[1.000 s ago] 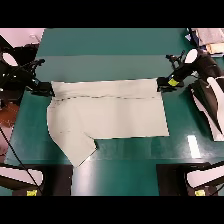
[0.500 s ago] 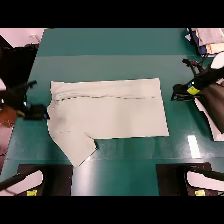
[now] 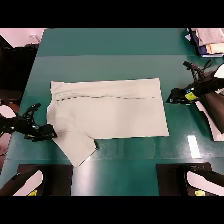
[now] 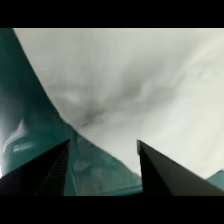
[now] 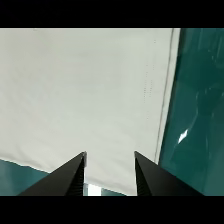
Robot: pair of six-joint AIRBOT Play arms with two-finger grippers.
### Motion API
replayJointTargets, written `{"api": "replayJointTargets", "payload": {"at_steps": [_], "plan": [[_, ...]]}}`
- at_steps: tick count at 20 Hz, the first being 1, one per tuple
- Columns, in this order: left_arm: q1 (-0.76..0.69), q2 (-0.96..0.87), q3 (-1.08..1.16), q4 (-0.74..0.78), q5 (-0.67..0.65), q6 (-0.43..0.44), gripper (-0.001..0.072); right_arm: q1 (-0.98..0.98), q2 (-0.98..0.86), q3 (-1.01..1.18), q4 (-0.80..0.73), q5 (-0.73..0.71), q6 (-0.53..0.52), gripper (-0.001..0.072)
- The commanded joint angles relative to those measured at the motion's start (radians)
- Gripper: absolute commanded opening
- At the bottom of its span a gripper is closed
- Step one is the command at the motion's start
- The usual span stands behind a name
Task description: Fold the shirts.
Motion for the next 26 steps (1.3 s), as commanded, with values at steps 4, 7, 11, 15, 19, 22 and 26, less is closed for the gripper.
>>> {"api": "replayJointTargets", "payload": {"at_steps": [4,7,11,15,19,22,26], "plan": [[0.001,0.009,-0.065,-0.048,0.078,-0.013,0.0497,0.0,0.005,-0.006,0.025,0.017,-0.006,0.0365],[0.001,0.009,-0.081,-0.048,0.076,-0.013,0.0496,0.0,0.006,-0.006,0.026,0.02,-0.006,0.0365],[0.001,0.009,-0.081,-0.056,0.076,-0.013,0.0023,0.0,0.006,-0.006,0.025,0.065,-0.006,0.0366],[0.001,0.01,-0.024,-0.075,0.03,0.002,0.0023,-0.006,0.024,-0.008,0.022,0.103,-0.055,0.0317],[0.001,0.01,0.113,-0.111,-0.083,0.059,0.0024,-0.111,0.089,-0.078,0.023,0.129,-0.065,0.0317],[0.001,0.01,0.163,-0.176,-0.093,0.075,0.0024,-0.245,0.149,-0.272,0.024,0.124,-0.094,0.0319],[0.001,0.01,0.165,-0.24,-0.054,0.075,0.0024,-0.38,0.18,-0.511,0.03,0.036,-0.124,0.0349]]}}
